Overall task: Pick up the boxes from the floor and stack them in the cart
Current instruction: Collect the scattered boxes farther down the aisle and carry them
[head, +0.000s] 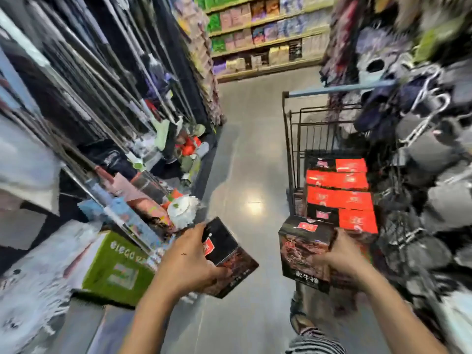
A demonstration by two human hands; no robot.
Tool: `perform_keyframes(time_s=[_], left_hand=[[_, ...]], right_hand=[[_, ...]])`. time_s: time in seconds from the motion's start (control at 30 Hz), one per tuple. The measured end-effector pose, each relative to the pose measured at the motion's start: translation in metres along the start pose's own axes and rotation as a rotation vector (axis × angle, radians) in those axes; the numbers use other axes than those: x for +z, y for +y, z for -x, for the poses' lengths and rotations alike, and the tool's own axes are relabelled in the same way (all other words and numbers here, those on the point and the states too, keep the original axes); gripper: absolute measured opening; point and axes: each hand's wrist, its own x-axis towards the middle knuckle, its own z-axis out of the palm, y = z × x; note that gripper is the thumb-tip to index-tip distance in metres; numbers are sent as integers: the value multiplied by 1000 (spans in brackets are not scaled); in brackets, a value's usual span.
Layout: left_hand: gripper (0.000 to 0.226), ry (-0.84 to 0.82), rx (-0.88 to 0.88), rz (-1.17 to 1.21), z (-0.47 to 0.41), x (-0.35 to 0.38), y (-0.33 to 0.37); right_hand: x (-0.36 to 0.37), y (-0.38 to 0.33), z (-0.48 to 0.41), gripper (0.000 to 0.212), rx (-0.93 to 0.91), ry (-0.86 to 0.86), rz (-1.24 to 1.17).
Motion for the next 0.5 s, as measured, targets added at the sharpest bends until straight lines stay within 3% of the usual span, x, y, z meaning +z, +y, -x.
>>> perform_keyframes(time_s=[0.13,0.33,0.5], left_hand=[[74,-48,184,-72,-73,35,55],[90,-117,474,-177,-148,99,140],[100,-210,605,-252,-174,157,169]], right_hand=[[-41,37,-33,86,112,104,-69],[-82,90,-53,59,141,280,-189],[-99,136,-59,89,160,229,-247]])
